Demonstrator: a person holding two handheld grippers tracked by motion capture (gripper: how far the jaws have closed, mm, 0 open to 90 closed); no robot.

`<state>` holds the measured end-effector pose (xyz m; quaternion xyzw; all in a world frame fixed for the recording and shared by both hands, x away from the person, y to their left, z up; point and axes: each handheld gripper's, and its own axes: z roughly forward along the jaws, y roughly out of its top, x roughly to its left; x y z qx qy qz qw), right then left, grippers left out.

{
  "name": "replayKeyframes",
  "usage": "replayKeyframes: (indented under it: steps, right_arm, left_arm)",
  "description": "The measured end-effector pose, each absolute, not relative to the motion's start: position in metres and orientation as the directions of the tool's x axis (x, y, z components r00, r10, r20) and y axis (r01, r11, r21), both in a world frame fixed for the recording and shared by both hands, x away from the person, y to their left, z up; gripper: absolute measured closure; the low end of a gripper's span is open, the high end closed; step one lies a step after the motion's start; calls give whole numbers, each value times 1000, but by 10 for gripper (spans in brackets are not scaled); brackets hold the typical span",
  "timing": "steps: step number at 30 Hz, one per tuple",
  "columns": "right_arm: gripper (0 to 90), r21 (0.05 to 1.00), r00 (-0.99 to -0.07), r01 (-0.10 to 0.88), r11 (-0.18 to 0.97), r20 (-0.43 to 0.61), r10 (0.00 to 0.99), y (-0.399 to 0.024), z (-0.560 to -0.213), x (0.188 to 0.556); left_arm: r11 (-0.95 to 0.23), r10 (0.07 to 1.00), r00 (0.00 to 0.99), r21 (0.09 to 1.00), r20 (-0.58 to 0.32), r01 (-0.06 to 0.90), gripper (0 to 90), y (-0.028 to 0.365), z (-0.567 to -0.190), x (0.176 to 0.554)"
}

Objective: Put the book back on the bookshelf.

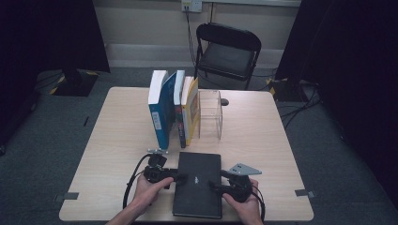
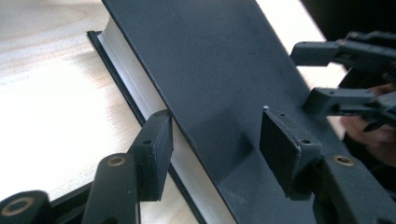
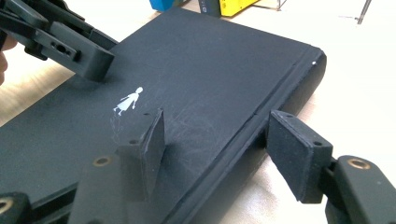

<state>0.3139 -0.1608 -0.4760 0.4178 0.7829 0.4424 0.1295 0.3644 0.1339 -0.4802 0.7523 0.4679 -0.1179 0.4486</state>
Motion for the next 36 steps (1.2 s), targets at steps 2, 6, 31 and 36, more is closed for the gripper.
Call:
replayKeyframes:
  steps: [2, 6, 31, 36]
  right_arm:
    - [375, 799, -621, 541, 262, 169, 765, -161, -476, 315]
    - [376, 798, -618, 548, 250, 184, 765, -162, -476, 315]
    - [296, 779, -626, 570, 262, 206, 752, -171, -474, 311]
    - [292, 777, -626, 579, 248, 228, 746, -173, -475, 310]
  left_arm:
    - [-122, 583, 507, 549, -635, 827, 449, 137, -482, 365]
    - [-63, 549, 482, 541, -683, 839, 431, 140, -481, 363]
    - [-57, 511, 457, 502, -728, 863, 451, 135, -482, 360]
    - [-14, 472, 433, 485, -768, 874, 478, 138, -478, 356]
